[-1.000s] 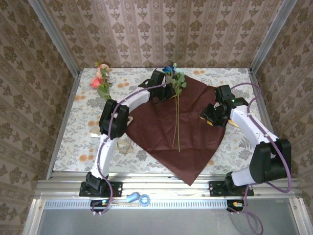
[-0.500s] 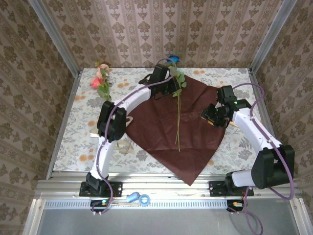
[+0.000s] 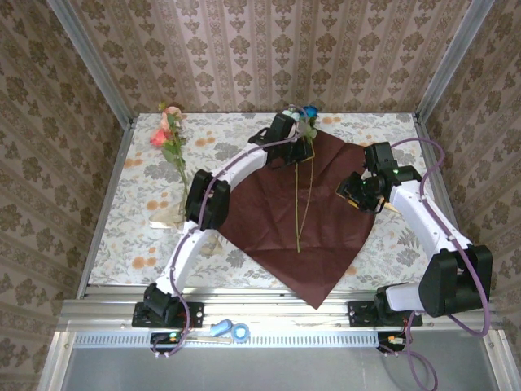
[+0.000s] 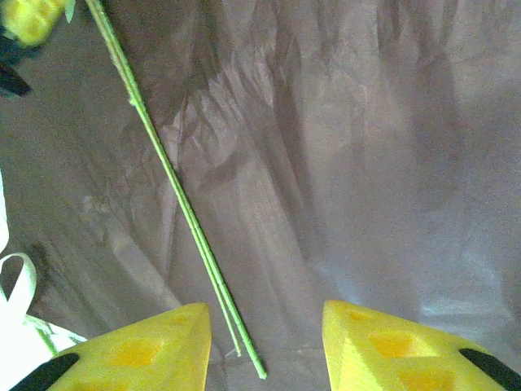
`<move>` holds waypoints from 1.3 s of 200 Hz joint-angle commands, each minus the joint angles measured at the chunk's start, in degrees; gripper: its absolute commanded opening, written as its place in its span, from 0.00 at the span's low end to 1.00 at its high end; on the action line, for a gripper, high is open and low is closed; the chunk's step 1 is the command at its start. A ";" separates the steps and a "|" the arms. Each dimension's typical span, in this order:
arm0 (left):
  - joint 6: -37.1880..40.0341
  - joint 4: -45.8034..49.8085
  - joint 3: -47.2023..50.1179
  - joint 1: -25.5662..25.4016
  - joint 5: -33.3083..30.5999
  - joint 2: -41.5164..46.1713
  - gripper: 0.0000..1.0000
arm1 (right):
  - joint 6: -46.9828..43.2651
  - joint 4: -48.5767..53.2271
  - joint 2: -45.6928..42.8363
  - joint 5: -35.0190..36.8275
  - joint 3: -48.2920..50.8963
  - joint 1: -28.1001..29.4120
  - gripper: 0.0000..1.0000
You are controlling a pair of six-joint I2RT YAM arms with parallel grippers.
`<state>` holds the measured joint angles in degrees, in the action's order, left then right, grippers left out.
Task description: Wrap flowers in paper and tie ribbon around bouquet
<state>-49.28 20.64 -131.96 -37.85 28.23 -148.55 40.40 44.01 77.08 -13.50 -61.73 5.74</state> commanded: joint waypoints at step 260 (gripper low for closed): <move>35.88 30.91 43.20 35.32 -19.15 34.34 0.30 | -5.01 2.69 10.17 2.51 -11.66 11.04 0.47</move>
<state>-15.16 51.86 -93.95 -2.22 8.73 -120.62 35.53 45.47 86.32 -12.19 -71.77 16.56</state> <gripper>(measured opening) 0.316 0.465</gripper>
